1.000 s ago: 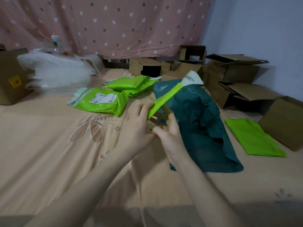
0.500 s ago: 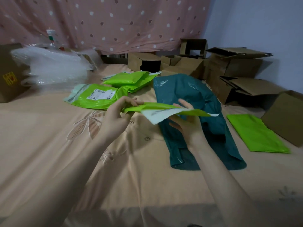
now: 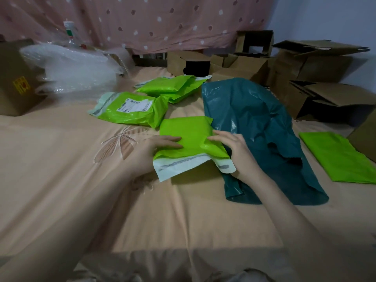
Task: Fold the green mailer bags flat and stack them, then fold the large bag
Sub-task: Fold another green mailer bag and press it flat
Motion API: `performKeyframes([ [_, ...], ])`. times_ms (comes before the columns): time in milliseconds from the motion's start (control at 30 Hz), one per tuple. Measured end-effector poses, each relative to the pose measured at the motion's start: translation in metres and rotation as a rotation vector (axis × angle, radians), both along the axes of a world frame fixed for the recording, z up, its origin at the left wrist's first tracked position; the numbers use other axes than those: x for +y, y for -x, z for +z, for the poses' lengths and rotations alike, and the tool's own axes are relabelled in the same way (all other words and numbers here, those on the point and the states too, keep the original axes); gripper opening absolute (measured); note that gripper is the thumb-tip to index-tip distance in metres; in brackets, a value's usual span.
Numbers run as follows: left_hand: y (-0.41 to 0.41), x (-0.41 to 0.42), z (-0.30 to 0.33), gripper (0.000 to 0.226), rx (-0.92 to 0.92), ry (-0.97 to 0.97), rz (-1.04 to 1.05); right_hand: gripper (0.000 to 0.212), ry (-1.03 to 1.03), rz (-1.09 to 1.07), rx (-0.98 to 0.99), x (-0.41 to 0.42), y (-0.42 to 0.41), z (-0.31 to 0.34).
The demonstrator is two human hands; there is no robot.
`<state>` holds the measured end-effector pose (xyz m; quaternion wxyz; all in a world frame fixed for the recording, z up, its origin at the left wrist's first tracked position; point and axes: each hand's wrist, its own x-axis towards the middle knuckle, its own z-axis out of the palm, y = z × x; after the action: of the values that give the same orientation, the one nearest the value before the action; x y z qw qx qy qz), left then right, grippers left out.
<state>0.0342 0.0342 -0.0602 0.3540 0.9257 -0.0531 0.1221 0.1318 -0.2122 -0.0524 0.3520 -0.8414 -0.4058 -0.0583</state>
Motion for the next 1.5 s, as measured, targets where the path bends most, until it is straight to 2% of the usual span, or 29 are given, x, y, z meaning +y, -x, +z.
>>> performKeyframes([
  [67,0.007,-0.003,-0.004,0.041,0.030,0.008,-0.038,0.052,0.018,0.056,-0.060,-0.002,0.001,-0.002],
  [167,0.004,-0.001,-0.004,0.043,0.057,0.056,-0.069,0.047,0.072,0.149,-0.050,-0.002,0.002,-0.005],
  [333,0.003,0.004,-0.011,0.043,-0.002,0.008,-0.060,0.059,0.137,0.149,0.101,-0.010,0.001,-0.008],
  [500,0.004,0.007,-0.023,0.037,0.015,0.052,-0.040,0.040,0.107,0.061,0.193,-0.010,-0.001,-0.006],
  [600,0.004,0.005,-0.024,0.017,-0.038,0.111,0.068,0.033,0.074,0.044,0.174,-0.007,0.000,-0.004],
  [667,0.004,0.001,-0.020,0.027,-0.061,0.159,0.162,0.019,-0.033,0.017,0.226,-0.005,0.001,-0.002],
  [867,0.001,0.000,-0.019,0.052,-0.120,0.210,0.212,0.048,-0.053,-0.144,0.178,0.005,-0.006,0.000],
  [1100,-0.008,0.003,-0.012,0.057,-0.191,0.193,0.344,0.053,-0.131,-0.195,0.139,0.015,-0.012,0.009],
  [1233,-0.020,-0.001,-0.004,0.055,-0.246,0.133,0.419,0.053,-0.126,-0.261,0.133,0.026,-0.019,0.013],
  [1367,-0.033,-0.004,-0.006,0.048,-0.211,0.060,0.523,0.049,-0.069,-0.334,0.090,0.038,-0.028,0.014],
  [1500,-0.045,-0.008,-0.004,0.021,-0.217,0.015,0.605,0.036,-0.086,-0.367,0.083,0.047,-0.034,0.009],
])
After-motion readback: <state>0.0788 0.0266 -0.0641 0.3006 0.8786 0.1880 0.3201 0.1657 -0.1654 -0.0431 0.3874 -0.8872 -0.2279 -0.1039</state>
